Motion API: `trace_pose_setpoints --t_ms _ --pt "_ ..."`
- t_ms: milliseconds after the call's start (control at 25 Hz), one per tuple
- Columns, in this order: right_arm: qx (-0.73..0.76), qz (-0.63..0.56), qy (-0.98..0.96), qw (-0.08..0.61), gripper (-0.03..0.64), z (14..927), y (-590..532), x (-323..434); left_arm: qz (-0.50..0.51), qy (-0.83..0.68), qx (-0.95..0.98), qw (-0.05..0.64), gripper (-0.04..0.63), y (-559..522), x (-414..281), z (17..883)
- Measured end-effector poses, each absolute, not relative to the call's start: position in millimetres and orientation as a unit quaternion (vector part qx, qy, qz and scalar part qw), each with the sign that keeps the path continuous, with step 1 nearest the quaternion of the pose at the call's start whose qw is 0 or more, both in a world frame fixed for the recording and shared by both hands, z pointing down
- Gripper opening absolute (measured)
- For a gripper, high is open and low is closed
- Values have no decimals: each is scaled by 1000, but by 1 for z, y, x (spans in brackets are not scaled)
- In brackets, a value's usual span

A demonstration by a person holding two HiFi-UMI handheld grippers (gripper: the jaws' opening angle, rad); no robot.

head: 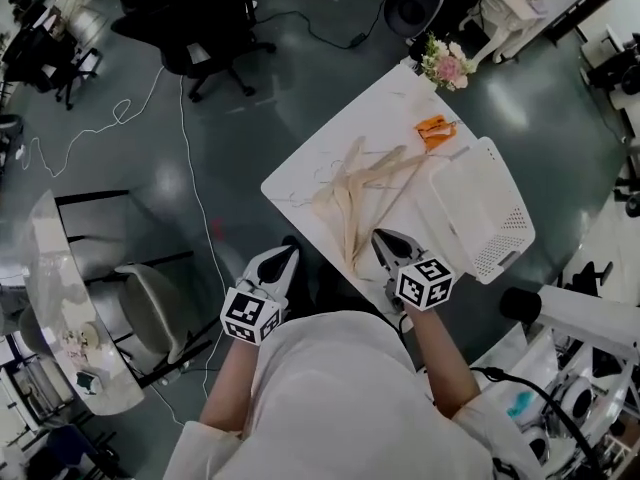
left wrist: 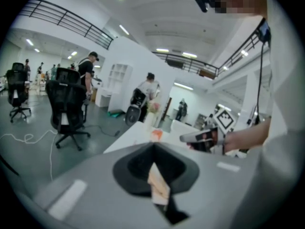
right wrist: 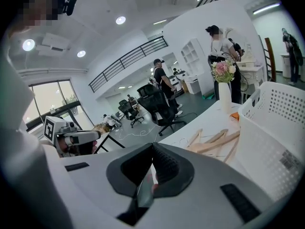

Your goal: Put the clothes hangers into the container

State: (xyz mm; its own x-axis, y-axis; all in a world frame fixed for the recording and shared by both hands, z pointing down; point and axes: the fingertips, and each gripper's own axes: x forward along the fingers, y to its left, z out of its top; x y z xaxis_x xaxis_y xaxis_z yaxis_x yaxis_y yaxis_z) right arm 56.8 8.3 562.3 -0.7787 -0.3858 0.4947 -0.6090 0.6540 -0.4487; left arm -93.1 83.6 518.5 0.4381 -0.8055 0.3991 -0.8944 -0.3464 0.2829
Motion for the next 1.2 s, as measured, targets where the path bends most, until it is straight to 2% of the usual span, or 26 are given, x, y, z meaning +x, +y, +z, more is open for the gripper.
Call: trace_pose_setpoints --t_ms 360,800,920,1200 --pt "301 324 -874 199 3 587 -22 43 121 -492 830 233 2 45 -108 536" --pt "323 361 -838 253 8 664 -56 33 136 -460 839 257 2 27 -118 560" --pt "329 368 -826 273 39 686 -63 35 141 -455 839 264 2 24 -121 568" --pt "338 372 -802 323 61 732 -78 31 148 -444 841 273 2 16 -130 584"
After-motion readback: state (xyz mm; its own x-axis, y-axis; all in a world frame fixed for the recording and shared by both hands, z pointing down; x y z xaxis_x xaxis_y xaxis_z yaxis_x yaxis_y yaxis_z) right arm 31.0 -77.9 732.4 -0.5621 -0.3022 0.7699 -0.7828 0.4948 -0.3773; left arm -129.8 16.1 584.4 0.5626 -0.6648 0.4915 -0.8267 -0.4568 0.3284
